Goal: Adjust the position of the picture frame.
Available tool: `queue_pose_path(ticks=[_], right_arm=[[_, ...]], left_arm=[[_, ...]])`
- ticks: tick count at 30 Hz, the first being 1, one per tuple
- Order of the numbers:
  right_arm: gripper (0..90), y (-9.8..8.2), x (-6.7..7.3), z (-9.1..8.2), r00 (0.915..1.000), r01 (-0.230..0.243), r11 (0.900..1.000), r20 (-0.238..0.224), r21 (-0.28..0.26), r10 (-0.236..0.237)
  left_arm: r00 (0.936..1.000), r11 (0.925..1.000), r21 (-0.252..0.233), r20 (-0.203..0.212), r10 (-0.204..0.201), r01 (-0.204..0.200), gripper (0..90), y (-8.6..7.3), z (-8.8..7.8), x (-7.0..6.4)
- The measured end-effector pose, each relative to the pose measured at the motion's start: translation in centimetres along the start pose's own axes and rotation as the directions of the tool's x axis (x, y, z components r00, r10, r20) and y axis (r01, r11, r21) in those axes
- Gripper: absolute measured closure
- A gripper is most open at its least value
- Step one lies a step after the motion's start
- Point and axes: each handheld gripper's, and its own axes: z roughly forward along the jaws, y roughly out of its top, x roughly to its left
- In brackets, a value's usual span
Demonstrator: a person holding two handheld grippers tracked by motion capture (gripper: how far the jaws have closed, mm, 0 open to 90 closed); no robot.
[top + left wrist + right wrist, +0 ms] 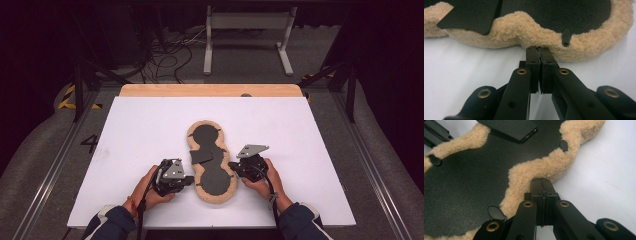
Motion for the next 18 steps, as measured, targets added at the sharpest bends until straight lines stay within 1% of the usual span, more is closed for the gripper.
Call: queue_pose_path(ticks=[1,3,7,9,12,14,15,16,17,18], right_arm=[[90.0,-0.1,-0.1,-0.1,1.0000,-0.002,1.000,-0.001,0.002,0.002],[90.0,-0.2,-0.3,-0.1,0.9997,-0.019,1.000,-0.016,-0.002,0.019],[90.0,-0.4,-0.5,-0.3,0.9996,-0.021,1.000,-0.021,0.005,0.021],[90.0,-0.6,-0.8,-0.5,0.9992,-0.025,1.000,-0.031,0.005,0.025],[90.0,-0.8,-1.2,-0.7,0.9981,-0.029,1.000,-0.054,0.009,0.029],[90.0,-0.8,-1.3,-0.7,0.9979,-0.026,1.000,-0.059,0.010,0.027],[90.0,-0.7,-1.4,-0.8,0.9976,-0.013,1.000,-0.068,0.021,0.015],[90.0,-0.7,-1.4,-0.8,0.9976,-0.013,1.000,-0.068,0.021,0.015],[90.0,-0.5,-1.5,-0.8,0.9985,-0.001,1.000,-0.054,0.025,0.003],[89.3,-0.3,-1.5,-0.8,0.9999,0.002,1.000,-0.015,0.019,-0.001]], left_arm=[[1.0000,1.0000,-0.004,0.006,-0.006,0.006,87.3,0.0,0.1,-0.1],[1.0000,1.0000,-0.002,0.009,0.001,-0.001,87.6,0.1,0.1,-0.3],[0.9997,1.0000,-0.006,0.022,0.006,-0.006,87.9,0.3,0.4,-0.7],[0.9994,0.9998,-0.012,0.030,0.018,-0.017,88.0,0.4,0.5,-0.9],[0.9989,0.9994,-0.007,0.031,0.035,-0.035,88.2,0.6,0.6,-1.4],[0.9987,0.9990,-0.007,0.026,0.043,-0.043,87.6,0.7,0.6,-1.4],[0.9988,0.9989,-0.005,0.016,0.046,-0.046,85.9,0.7,0.6,-1.5],[0.9988,0.9989,-0.005,0.016,0.046,-0.046,83.3,0.7,0.6,-1.5],[0.9986,0.9988,-0.010,0.021,0.048,-0.047,83.3,0.8,0.6,-1.5],[0.9986,0.9988,-0.009,0.022,0.048,-0.048,82.6,0.8,0.6,-1.5]])
